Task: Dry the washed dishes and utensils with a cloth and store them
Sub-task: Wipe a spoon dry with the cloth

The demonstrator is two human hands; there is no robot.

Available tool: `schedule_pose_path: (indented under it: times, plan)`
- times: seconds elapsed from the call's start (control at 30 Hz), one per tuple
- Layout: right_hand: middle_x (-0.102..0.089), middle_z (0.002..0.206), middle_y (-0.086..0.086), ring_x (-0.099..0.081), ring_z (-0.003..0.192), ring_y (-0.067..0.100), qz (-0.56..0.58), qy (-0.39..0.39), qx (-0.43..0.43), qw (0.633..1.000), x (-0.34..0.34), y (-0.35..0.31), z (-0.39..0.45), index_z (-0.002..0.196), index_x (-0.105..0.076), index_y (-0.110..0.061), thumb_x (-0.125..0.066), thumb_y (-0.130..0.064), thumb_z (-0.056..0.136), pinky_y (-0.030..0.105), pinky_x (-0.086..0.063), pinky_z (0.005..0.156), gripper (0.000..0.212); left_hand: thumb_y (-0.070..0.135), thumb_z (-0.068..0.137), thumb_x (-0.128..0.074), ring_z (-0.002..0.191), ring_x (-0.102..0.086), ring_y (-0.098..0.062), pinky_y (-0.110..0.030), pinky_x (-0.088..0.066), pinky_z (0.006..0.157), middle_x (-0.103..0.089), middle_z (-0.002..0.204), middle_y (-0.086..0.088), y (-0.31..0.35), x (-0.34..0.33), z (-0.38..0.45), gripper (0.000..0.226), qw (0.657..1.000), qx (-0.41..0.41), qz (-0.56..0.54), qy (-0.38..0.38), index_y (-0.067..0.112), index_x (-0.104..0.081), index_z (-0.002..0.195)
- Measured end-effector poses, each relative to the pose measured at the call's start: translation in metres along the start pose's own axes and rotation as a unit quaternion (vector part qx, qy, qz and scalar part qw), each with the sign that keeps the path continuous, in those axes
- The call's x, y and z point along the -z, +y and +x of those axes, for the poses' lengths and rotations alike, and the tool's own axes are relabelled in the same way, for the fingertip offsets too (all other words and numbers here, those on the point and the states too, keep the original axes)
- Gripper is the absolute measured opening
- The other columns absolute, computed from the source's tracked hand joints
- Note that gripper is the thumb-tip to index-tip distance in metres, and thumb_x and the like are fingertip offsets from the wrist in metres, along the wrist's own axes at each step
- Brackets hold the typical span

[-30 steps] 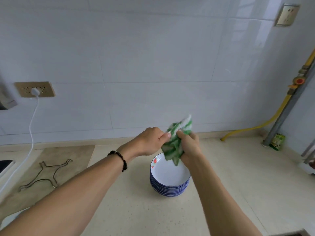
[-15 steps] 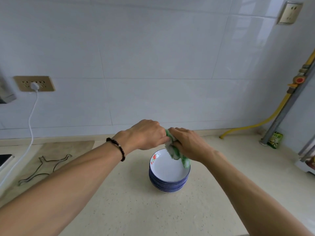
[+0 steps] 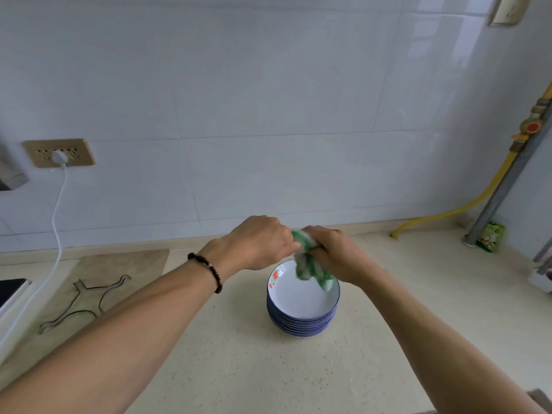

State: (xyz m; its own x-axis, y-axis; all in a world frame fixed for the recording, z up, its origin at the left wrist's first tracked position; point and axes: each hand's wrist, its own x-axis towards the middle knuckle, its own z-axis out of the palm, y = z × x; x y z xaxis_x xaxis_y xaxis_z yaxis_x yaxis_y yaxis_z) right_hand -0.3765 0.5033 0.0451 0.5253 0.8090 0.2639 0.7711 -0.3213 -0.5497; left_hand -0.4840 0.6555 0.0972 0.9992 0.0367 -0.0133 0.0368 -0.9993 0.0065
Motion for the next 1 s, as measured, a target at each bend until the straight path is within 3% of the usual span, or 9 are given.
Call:
schedule_pose_path:
  times: [0.07, 0.13, 0.3, 0.37, 0.5, 0.67, 0.8, 0.9, 1.0]
  plan:
    - [-0.071, 0.071, -0.010, -0.067, 0.070, 0.009, 0.121, 0.072, -0.098, 0.985, 0.002, 0.012, 0.002, 0.083, -0.062, -0.024, -0.051, -0.001, 0.092, 0.022, -0.050, 0.064, 0.027, 0.043, 0.107, -0.031, 0.065, -0.038, -0.024, -0.036, -0.030, 0.063, -0.037, 0.062, 0.001, -0.004, 0.000, 0.000, 0.051, 0.999, -0.001, -0.040, 0.030, 0.014, -0.042, 0.067]
    - [-0.067, 0.076, -0.010, -0.064, 0.075, 0.013, 0.109, 0.120, -0.135, 0.978, 0.004, 0.022, 0.006, 0.083, -0.059, -0.024, -0.054, -0.009, 0.097, 0.023, -0.049, 0.067, 0.021, 0.041, 0.107, -0.033, 0.061, -0.034, -0.023, -0.036, -0.030, 0.062, -0.036, 0.062, -0.001, -0.006, 0.002, 0.001, 0.052, 0.997, 0.005, -0.067, 0.042, 0.014, -0.034, 0.063]
    - [-0.060, 0.084, -0.003, -0.047, 0.064, 0.022, -0.118, 0.020, 0.100, 0.988, -0.008, 0.002, 0.008, 0.091, -0.058, -0.017, -0.044, -0.014, 0.091, 0.031, -0.034, 0.063, 0.015, 0.044, 0.107, -0.031, 0.065, -0.041, -0.022, -0.034, -0.032, 0.065, -0.037, 0.065, 0.003, -0.005, 0.004, 0.009, 0.049, 1.000, 0.025, 0.000, -0.011, 0.019, -0.035, 0.066]
    - [-0.065, 0.077, -0.004, -0.057, 0.064, 0.025, -0.081, 0.003, 0.075, 0.994, -0.002, 0.000, 0.008, 0.088, -0.058, -0.013, -0.047, -0.004, 0.087, 0.031, -0.042, 0.060, 0.014, 0.045, 0.107, -0.033, 0.059, -0.038, -0.019, -0.034, -0.032, 0.064, -0.038, 0.062, 0.002, -0.008, 0.002, 0.008, 0.051, 1.000, 0.009, -0.013, -0.002, 0.018, -0.036, 0.063]
    - [-0.062, 0.066, -0.015, -0.060, 0.062, -0.003, 0.011, 0.036, -0.061, 0.997, 0.010, 0.011, 0.008, 0.078, -0.055, -0.033, -0.053, -0.007, 0.096, 0.013, -0.039, 0.056, 0.031, 0.045, 0.105, -0.040, 0.053, -0.024, -0.020, -0.036, -0.023, 0.056, -0.028, 0.057, -0.003, -0.025, -0.001, 0.005, 0.056, 0.991, -0.010, -0.123, 0.044, 0.013, -0.027, 0.061]
    - [-0.052, 0.076, -0.008, -0.049, 0.064, 0.015, -0.118, -0.023, 0.060, 0.991, -0.007, -0.001, 0.017, 0.087, -0.054, -0.012, -0.051, -0.005, 0.094, 0.029, -0.033, 0.061, 0.010, 0.045, 0.105, -0.042, 0.048, -0.028, -0.017, -0.034, -0.025, 0.053, -0.033, 0.053, 0.001, -0.027, -0.007, 0.006, 0.056, 0.997, 0.005, -0.078, 0.012, 0.015, -0.032, 0.058]
    - [-0.070, 0.072, -0.005, -0.066, 0.068, 0.017, 0.099, 0.053, -0.062, 0.992, 0.004, 0.004, 0.020, 0.085, -0.061, -0.021, -0.052, 0.000, 0.091, 0.033, -0.054, 0.063, 0.023, 0.041, 0.104, -0.045, 0.047, -0.021, -0.014, -0.032, -0.021, 0.052, -0.026, 0.052, 0.002, -0.029, -0.003, 0.002, 0.056, 0.982, -0.010, -0.162, 0.093, 0.015, -0.027, 0.058]
    - [-0.073, 0.090, 0.011, -0.071, 0.084, 0.025, 0.306, 0.174, -0.166, 0.921, -0.002, 0.004, 0.026, 0.093, -0.065, -0.012, -0.059, -0.011, 0.098, 0.046, -0.059, 0.085, 0.007, 0.034, 0.104, -0.049, 0.047, -0.016, -0.013, -0.029, -0.014, 0.050, -0.018, 0.054, 0.005, -0.023, -0.006, 0.006, 0.056, 0.939, 0.008, -0.297, 0.176, 0.019, -0.022, 0.058]
    - [-0.072, 0.107, 0.023, -0.072, 0.084, 0.030, 0.621, 0.251, -0.269, 0.692, -0.021, -0.026, 0.041, 0.101, -0.064, -0.004, -0.054, -0.014, 0.102, 0.048, -0.059, 0.085, 0.015, 0.033, 0.105, -0.048, 0.046, -0.021, -0.014, -0.034, -0.019, 0.053, -0.022, 0.050, 0.005, 0.003, -0.022, 0.019, 0.057, 0.909, 0.063, -0.321, 0.258, 0.019, -0.023, 0.055]
